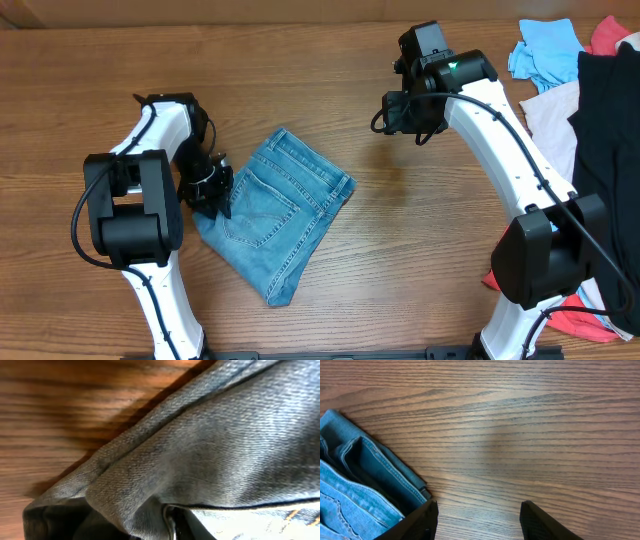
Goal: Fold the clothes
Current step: 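Grasp the left edge of the folded jeans with the left gripper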
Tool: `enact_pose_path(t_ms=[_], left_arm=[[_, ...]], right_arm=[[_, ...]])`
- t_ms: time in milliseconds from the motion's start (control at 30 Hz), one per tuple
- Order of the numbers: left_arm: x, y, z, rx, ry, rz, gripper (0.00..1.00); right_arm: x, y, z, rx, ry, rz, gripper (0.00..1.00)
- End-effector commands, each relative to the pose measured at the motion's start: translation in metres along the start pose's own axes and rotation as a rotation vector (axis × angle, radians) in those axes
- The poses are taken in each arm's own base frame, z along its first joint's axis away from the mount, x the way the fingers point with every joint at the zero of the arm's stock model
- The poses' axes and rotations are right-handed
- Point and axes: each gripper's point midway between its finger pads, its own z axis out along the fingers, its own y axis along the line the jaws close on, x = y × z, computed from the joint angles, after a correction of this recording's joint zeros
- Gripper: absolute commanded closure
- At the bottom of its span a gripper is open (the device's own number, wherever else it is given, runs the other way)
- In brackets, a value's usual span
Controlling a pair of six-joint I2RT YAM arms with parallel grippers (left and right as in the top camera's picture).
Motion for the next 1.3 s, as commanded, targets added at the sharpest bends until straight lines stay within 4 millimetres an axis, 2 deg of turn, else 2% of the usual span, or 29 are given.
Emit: enact_pose_path(t_ms=[0,67,200,267,333,400,467,533,633,933,1267], left_arm=[[0.004,0.003,0.007,-0.025,0.013,-0.027,0.74],[0.002,-0.001,-0.01,-0.021,-0.048,-0.01,0.71],[-0.001,-0.013,-0.058,-0.005,-0.24,0.042,0.57],[-0.004,-0.025,-0.086,0.022,-0.373,0.098,0.38],[-0.01,-0.037,-0.112,0.055,-0.503,0.148,0.0],[-0.018,-0.047,-0.133,0.077,-0.609,0.214,0.0],[-0.027,-0.054,-0.141,0.091,-0.665,0.28,0.0],[-0.034,-0.061,-0.138,0.112,-0.672,0.352,0.0],[-0.049,-0.066,-0.124,0.127,-0.653,0.459,0.0],[-0.092,-0.057,-0.055,0.133,-0.527,0.522,0.0],[-0.076,-0.077,0.015,0.227,-0.295,0.605,0.02]], right_arm=[[-0.005,0.002,-0.005,-0.001,-0.023,0.001,0.43],[-0.005,0.003,-0.005,-0.002,-0.026,0.001,0.43],[-0.007,0.003,-0.005,-0.003,-0.032,0.001,0.43],[-0.008,0.003,-0.005,-0.004,-0.036,0.001,0.43],[-0.008,0.003,-0.005,-0.005,-0.037,0.001,0.43],[-0.008,0.003,-0.005,-0.005,-0.037,0.001,0.43],[-0.008,0.003,-0.005,-0.005,-0.036,0.001,0.43],[-0.008,0.003,-0.005,-0.005,-0.036,0.001,0.43],[-0.008,0.003,-0.005,-0.004,-0.036,0.001,0.43],[-0.006,0.003,-0.005,-0.002,-0.028,0.002,0.43],[-0.006,0.003,-0.005,-0.002,-0.028,0.002,0.43]])
